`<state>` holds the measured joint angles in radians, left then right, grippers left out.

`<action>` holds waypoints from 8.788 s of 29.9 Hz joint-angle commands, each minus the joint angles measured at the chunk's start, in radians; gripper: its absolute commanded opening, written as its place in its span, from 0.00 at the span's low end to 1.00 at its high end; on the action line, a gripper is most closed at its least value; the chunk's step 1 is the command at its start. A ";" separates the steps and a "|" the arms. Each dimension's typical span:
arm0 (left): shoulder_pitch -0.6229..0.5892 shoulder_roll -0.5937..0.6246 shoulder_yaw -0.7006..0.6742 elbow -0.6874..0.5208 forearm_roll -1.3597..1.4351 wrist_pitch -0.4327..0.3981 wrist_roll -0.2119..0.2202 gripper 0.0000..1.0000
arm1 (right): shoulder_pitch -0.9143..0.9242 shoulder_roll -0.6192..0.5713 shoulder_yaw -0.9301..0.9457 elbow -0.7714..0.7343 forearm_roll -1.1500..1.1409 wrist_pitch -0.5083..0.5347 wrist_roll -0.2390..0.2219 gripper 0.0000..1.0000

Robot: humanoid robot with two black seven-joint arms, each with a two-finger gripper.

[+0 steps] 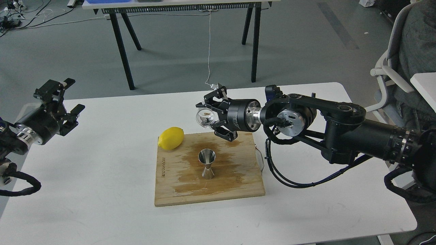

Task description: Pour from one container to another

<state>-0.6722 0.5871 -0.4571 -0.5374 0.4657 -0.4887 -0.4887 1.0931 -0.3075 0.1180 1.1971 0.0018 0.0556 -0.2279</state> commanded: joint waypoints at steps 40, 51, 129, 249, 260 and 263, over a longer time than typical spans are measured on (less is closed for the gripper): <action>0.022 -0.027 -0.006 -0.001 -0.019 0.000 0.000 0.99 | 0.268 -0.022 -0.293 0.134 -0.263 0.066 0.038 0.27; 0.026 -0.026 -0.008 -0.001 -0.021 0.000 0.000 0.99 | 0.286 -0.015 -0.319 0.137 -0.322 0.072 0.042 0.27; 0.051 -0.026 -0.017 0.001 -0.021 0.000 0.000 0.99 | 0.327 0.038 -0.403 0.141 -0.603 0.059 0.234 0.26; 0.056 -0.055 -0.048 0.001 -0.019 0.000 0.000 0.99 | -0.869 0.137 1.212 -0.208 0.506 -0.353 0.266 0.32; 0.056 -0.056 -0.048 0.001 -0.019 0.000 0.000 0.99 | -0.865 0.137 1.181 -0.228 0.503 -0.345 0.266 0.43; 0.056 -0.055 -0.048 0.001 -0.019 0.000 0.000 0.99 | -0.865 0.137 1.180 -0.228 0.503 -0.345 0.266 0.47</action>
<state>-0.6166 0.5307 -0.5047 -0.5369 0.4465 -0.4887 -0.4887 0.2280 -0.1695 1.3009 0.9699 0.5047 -0.2901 0.0381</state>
